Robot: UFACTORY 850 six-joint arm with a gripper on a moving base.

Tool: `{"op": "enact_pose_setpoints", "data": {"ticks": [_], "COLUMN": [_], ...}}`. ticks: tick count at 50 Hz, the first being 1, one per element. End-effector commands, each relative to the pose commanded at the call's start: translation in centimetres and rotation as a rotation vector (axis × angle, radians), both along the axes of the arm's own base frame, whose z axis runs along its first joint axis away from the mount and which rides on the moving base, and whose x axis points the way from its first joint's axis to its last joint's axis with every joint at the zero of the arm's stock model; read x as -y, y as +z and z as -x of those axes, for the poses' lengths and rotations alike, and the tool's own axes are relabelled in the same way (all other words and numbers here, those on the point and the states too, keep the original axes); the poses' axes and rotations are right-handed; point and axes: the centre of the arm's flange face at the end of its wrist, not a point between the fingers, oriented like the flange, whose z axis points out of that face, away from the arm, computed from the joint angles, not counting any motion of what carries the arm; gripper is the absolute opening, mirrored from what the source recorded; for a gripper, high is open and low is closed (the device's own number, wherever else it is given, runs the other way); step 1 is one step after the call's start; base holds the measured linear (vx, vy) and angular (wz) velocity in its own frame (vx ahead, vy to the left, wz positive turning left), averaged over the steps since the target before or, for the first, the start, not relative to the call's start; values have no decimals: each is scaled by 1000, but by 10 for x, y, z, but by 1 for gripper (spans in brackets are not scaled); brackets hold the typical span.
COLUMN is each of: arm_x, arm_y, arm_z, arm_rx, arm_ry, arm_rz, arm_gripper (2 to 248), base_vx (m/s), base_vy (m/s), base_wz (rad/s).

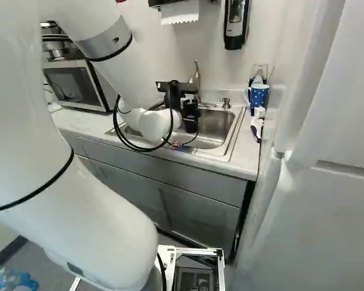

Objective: Rinse the cup and place it in the tray

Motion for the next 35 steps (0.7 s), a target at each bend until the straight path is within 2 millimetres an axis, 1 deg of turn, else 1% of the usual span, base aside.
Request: {"op": "enact_pose_setpoints", "data": {"ticks": [20, 35], "arm_x": [-1, -19], "arm_y": [0, 0], "arm_z": [0, 1], "arm_rx": [0, 0], "arm_ry": [4, 46], "arm_rz": [0, 0], "arm_gripper": [122, 122], "base_vx": [0, 0], "base_vy": [0, 0], "base_wz": [0, 0]}}
